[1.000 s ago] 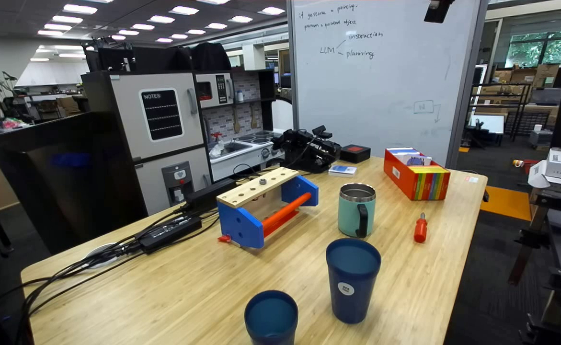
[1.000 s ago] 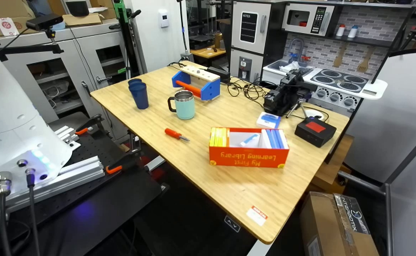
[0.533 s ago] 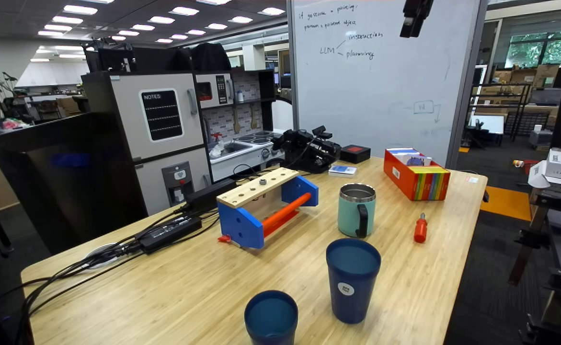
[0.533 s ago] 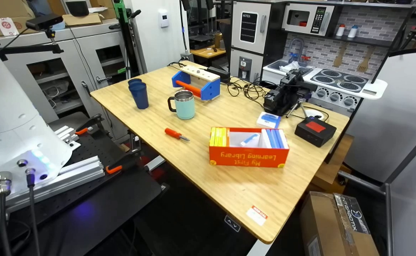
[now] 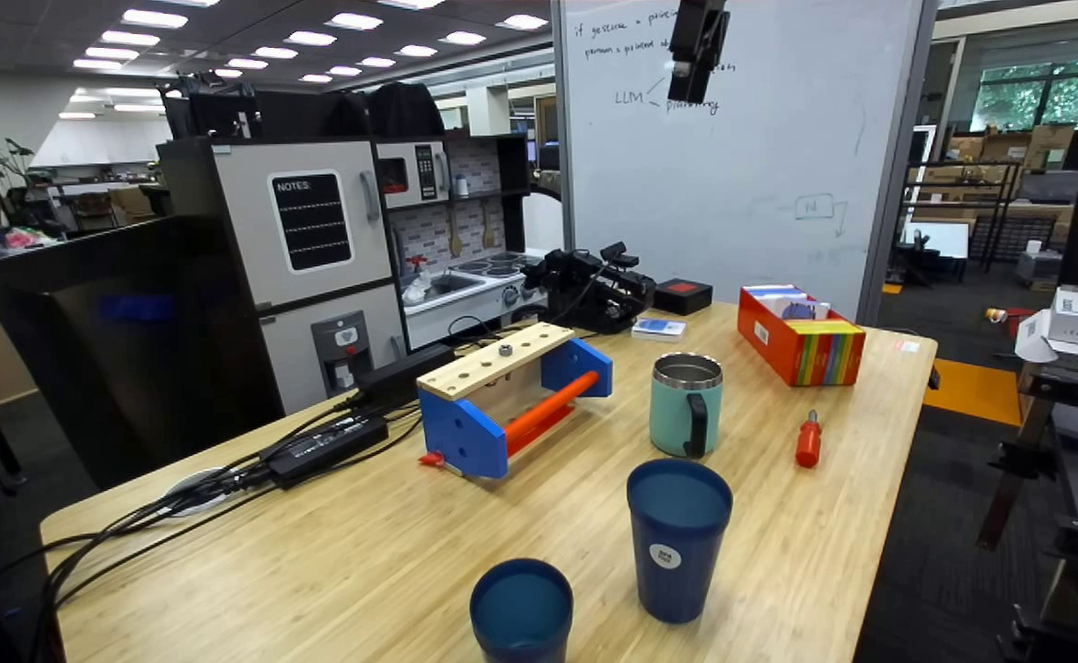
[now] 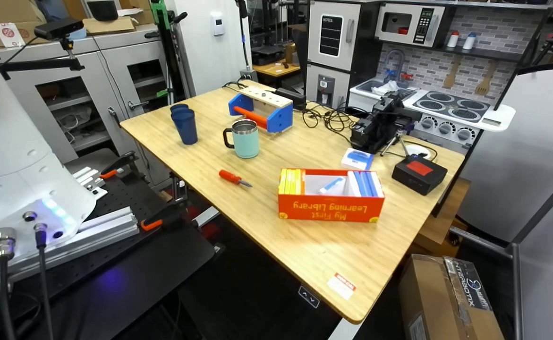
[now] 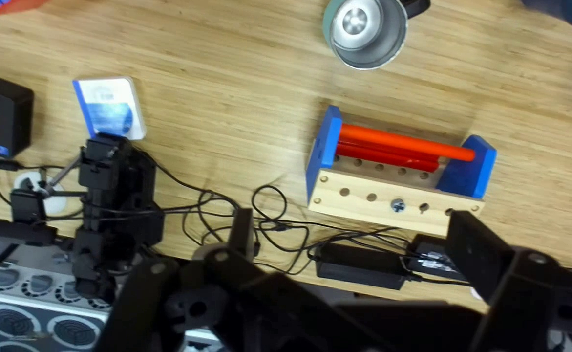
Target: Move the blue cup that's closest to the flask to the right side of the flask
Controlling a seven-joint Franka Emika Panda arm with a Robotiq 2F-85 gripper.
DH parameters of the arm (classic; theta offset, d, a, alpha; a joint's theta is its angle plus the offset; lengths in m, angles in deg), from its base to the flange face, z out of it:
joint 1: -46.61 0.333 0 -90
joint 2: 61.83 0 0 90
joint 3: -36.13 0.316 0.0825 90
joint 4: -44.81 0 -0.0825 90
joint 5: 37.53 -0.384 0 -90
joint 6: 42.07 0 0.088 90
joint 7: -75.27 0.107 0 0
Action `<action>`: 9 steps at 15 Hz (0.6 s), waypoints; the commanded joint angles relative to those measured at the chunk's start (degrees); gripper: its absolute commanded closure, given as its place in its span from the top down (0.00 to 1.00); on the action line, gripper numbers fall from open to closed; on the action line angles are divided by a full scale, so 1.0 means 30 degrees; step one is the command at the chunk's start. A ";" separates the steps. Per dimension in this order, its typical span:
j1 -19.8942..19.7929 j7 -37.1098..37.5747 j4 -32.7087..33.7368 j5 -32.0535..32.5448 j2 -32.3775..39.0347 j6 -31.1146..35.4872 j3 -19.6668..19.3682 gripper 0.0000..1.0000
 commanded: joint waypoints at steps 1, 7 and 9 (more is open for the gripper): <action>0.0330 -0.0915 0.2118 -0.0419 0.1567 -0.1661 0.1193 1.00; 0.0547 -0.0798 0.2562 -0.0077 0.2657 -0.2556 0.2314 1.00; 0.0528 -0.0873 0.2598 -0.0064 0.2883 -0.2561 0.2329 1.00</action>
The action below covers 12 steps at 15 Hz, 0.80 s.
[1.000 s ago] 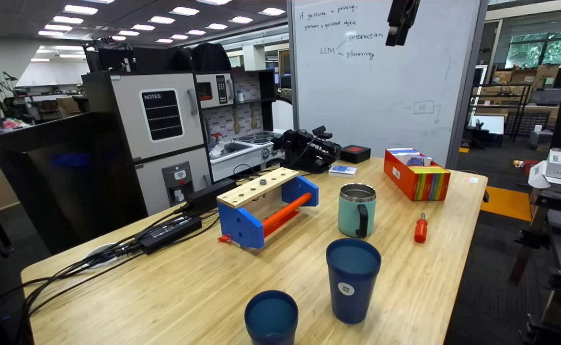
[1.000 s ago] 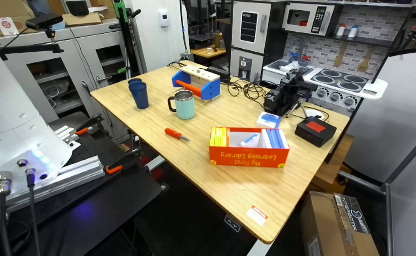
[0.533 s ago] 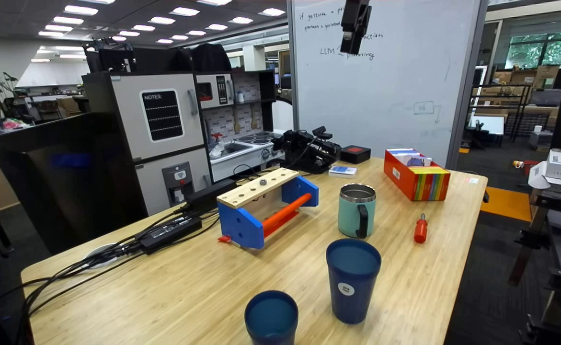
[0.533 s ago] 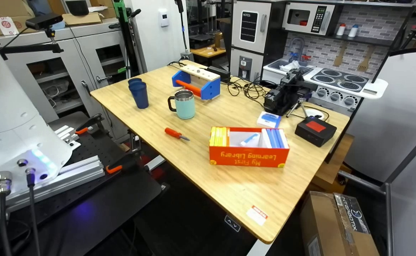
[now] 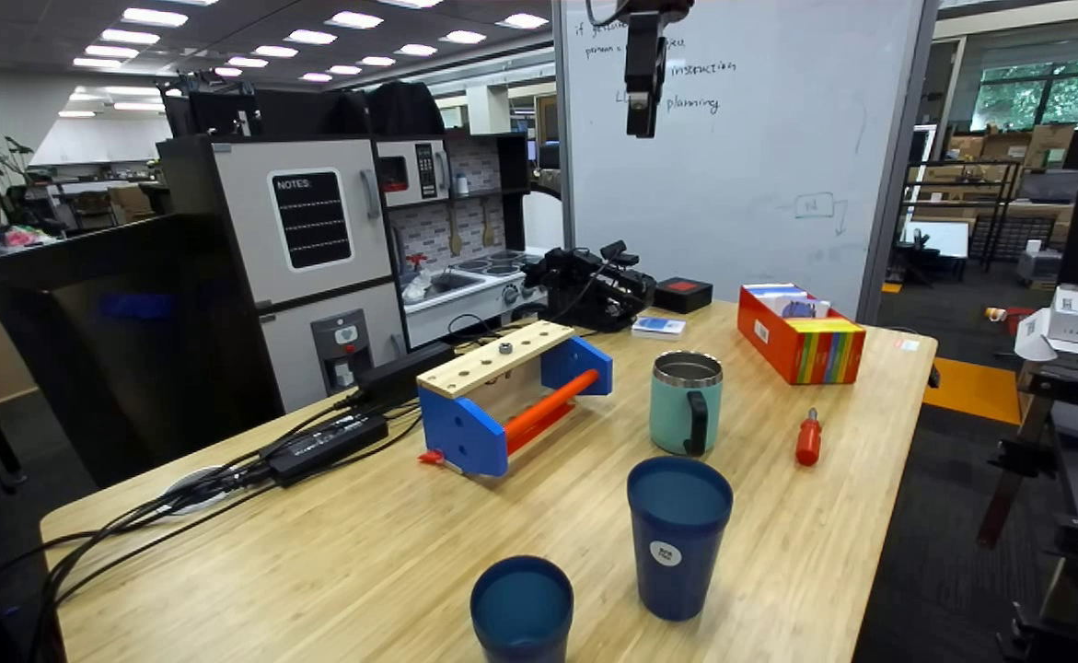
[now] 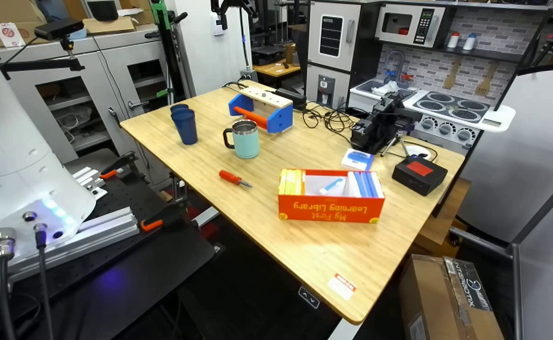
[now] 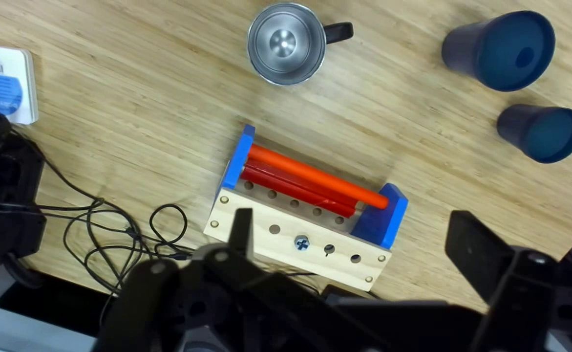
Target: Move the blue cup that's closest to the flask to the right side of the flask
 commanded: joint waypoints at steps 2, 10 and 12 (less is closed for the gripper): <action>-0.0238 0.0052 0.0043 0.0045 -0.0060 -0.0050 0.0254 1.00; -0.0282 -0.1062 0.1017 0.0273 0.0761 -0.1041 0.0308 1.00; -0.0289 -0.2152 0.1601 0.0408 0.1469 -0.1572 0.0419 1.00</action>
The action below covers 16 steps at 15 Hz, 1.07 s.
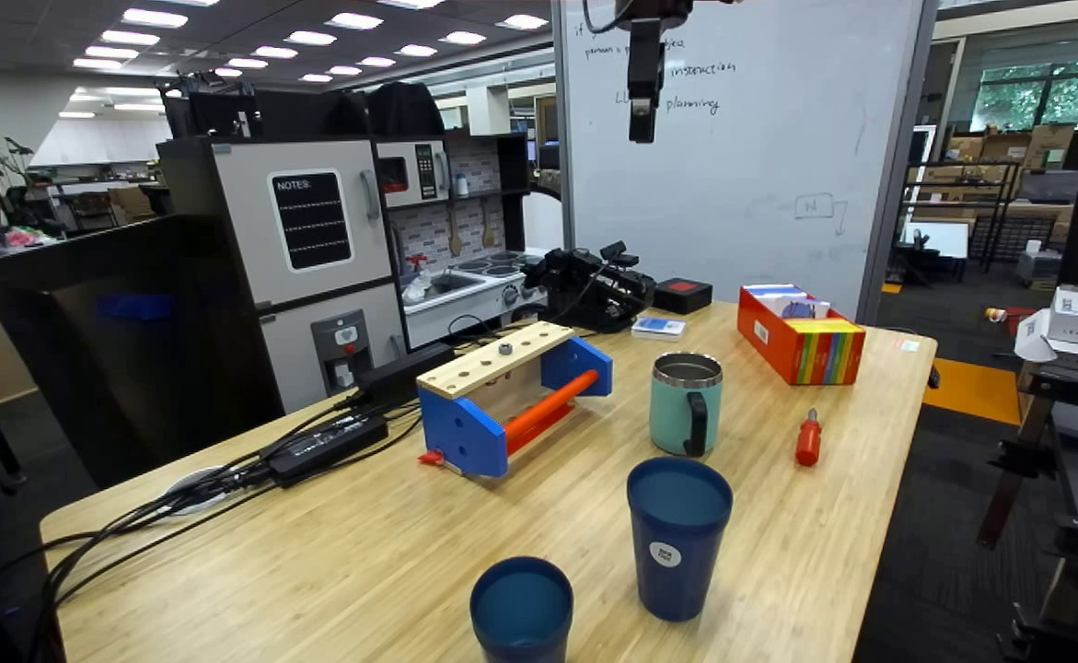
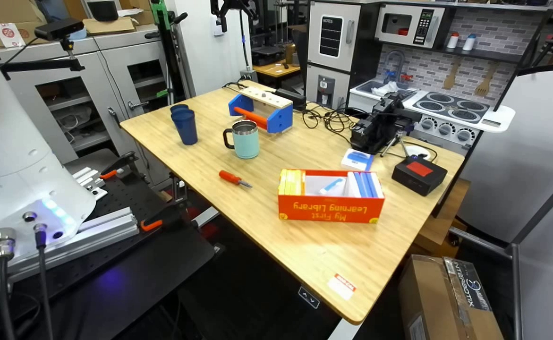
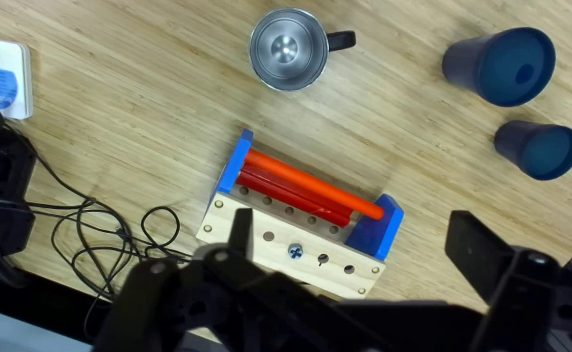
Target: Move the blue cup that's closest to the flask to the right side of the flask
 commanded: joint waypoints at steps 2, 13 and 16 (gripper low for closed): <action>-0.0215 -0.2243 0.1930 0.1313 0.1911 -0.1253 0.0449 1.00; 0.0127 -0.6633 0.5974 0.7765 0.8185 0.5609 0.1508 1.00; -0.0206 -0.9156 0.5647 0.6969 0.8912 0.7652 0.2795 1.00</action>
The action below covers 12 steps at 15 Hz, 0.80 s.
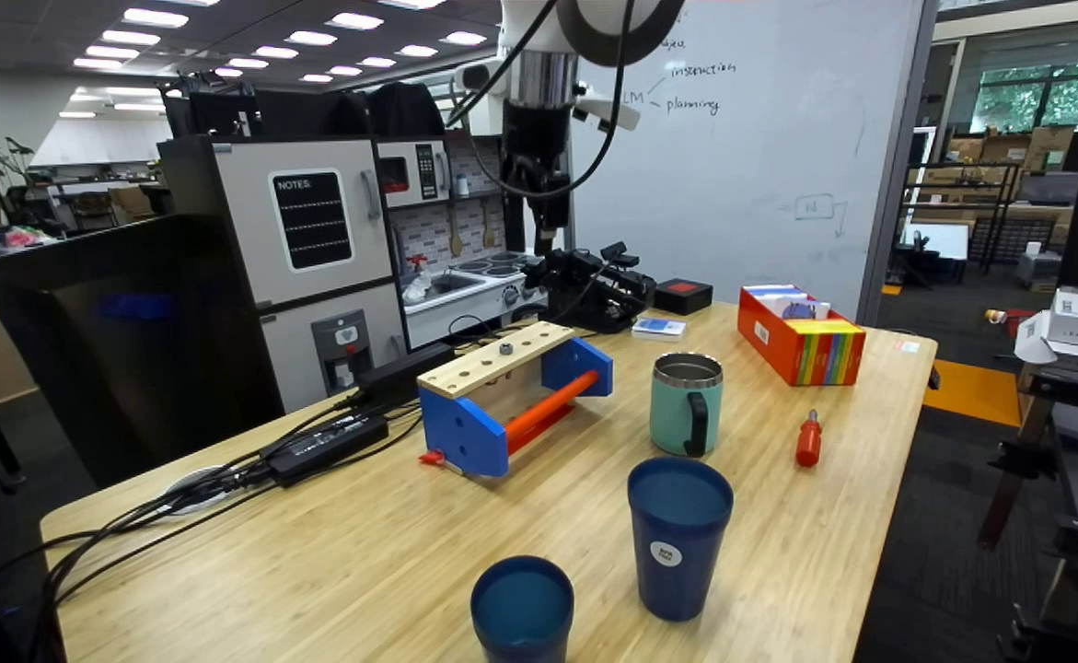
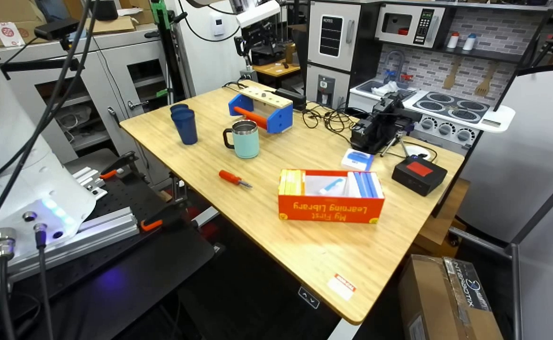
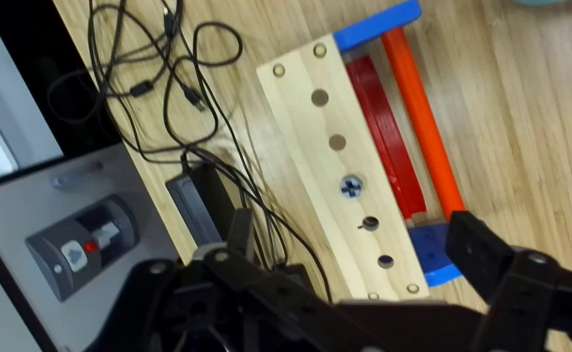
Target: Move the blue cup that's closest to the flask to the right side of the flask
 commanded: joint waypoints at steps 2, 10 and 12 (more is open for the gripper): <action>-0.0884 -0.4385 -0.0596 -0.0969 0.0601 0.2277 0.1856 1.00; -0.3410 -1.4885 -0.2536 -0.5377 0.1017 0.1591 0.5384 1.00; -0.3598 -1.6713 -0.2618 -0.6451 0.1096 0.0295 0.5538 1.00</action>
